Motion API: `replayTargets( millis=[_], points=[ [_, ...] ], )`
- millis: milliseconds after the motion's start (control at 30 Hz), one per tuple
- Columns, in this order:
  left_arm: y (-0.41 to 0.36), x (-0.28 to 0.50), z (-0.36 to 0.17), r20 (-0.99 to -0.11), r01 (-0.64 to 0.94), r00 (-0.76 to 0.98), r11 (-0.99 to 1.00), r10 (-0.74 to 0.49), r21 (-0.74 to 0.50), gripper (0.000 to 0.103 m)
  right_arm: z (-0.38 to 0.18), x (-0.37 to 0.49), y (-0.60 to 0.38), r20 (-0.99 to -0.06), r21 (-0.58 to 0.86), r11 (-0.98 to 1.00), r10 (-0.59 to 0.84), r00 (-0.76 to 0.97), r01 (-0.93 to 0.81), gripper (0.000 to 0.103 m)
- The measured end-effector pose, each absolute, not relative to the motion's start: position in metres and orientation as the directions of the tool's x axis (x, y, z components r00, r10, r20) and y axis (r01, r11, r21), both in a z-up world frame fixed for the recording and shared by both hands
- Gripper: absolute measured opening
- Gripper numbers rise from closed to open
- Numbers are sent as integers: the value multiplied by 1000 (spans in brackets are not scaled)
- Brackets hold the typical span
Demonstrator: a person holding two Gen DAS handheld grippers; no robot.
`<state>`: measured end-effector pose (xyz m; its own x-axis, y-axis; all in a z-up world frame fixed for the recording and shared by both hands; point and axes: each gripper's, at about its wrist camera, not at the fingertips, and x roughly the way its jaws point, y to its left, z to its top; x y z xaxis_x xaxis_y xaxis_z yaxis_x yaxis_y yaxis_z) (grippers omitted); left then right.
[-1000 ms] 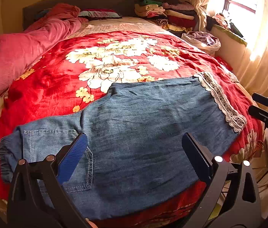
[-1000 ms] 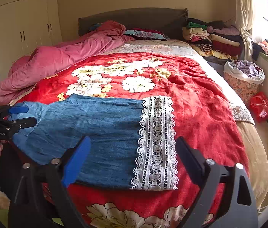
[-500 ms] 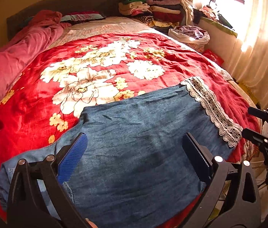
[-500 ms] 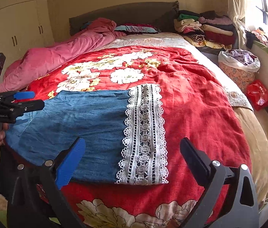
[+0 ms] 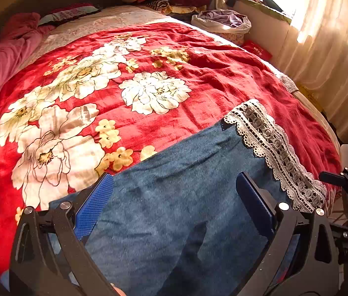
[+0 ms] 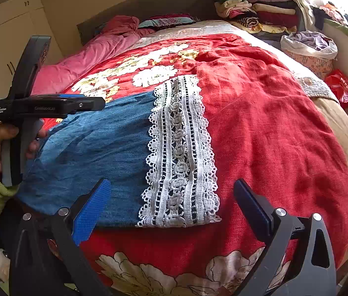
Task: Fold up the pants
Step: 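Open both grippers and lift them away from the flattened pants, then grasp the lace-trimmed leg hem with the left gripper and lift it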
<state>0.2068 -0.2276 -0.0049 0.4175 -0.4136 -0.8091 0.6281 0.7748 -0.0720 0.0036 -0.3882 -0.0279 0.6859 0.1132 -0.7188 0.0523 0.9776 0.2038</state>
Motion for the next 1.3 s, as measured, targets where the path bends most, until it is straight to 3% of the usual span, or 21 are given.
replayTargets(
  millis=[333, 400, 500, 567, 933, 967, 1033, 1100, 1300],
  points=[
    [-269, 244, -24, -823, 717, 292, 681, -487, -148, 89, -45, 15, -391, -728, 238, 969, 134, 672, 64, 97],
    [-280, 243, -27, -821, 746, 261, 646, -507, -162, 80, -46, 16, -393, -729, 234, 969, 126, 673, 72, 77],
    [-289, 246, -34, -826, 762, 204, 615, -525, -203, 60, -45, 14, -399, -721, 258, 963, 136, 680, 81, 60],
    [-291, 247, -37, -821, 767, 171, 596, -545, -236, 52, -44, 12, -403, -709, 297, 952, 167, 686, 76, 59],
    [-294, 242, -43, -804, 784, 135, 558, -580, -271, 49, -53, 22, -395, -709, 291, 956, 191, 679, 35, 59],
    [-296, 241, -44, -807, 784, 135, 560, -576, -268, 43, -53, 22, -395, -706, 298, 954, 197, 680, 33, 58],
    [-299, 237, -43, -806, 792, 134, 551, -576, -262, 29, -51, 22, -391, -710, 276, 961, 194, 677, 14, 49],
    [-300, 232, -40, -808, 799, 146, 550, -571, -244, 16, -47, 22, -390, -699, 296, 955, 222, 679, -8, 32],
    [-281, 229, -25, -765, 785, 155, 548, -626, -290, 7, -29, 20, -377, -656, 318, 945, 281, 701, -81, 24]
  ],
)
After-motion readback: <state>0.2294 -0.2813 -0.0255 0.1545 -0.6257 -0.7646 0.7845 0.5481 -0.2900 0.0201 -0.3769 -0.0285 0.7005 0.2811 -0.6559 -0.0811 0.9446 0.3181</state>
